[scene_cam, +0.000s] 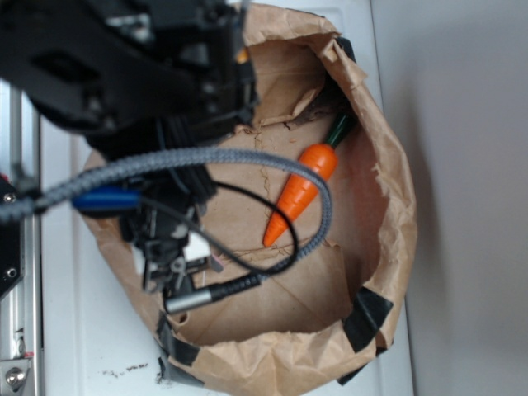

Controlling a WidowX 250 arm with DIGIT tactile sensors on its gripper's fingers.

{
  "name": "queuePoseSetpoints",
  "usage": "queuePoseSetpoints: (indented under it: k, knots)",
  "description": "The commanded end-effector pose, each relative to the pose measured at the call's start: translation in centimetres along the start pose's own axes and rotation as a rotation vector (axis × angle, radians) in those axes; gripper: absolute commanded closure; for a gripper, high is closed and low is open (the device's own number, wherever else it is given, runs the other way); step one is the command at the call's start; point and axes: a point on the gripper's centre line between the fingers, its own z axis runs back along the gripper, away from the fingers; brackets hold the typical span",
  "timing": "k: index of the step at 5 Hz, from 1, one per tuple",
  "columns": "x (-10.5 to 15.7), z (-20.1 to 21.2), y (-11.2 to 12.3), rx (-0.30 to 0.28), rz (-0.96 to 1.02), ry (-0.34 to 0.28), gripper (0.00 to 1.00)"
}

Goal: Grab the carrot.

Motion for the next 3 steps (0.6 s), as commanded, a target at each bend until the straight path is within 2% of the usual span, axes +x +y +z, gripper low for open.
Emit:
queuePoseSetpoints:
  k: [1,2,3]
  knots:
    - [3.1,-3.6,1.9,0.189,0.058,-0.171,0.0]
    - [4.0,-7.4,1.8,0.195,-0.001,-0.205,0.0]
    - [6.3,-9.3,2.0,0.093,-0.019,-0.178,0.0]
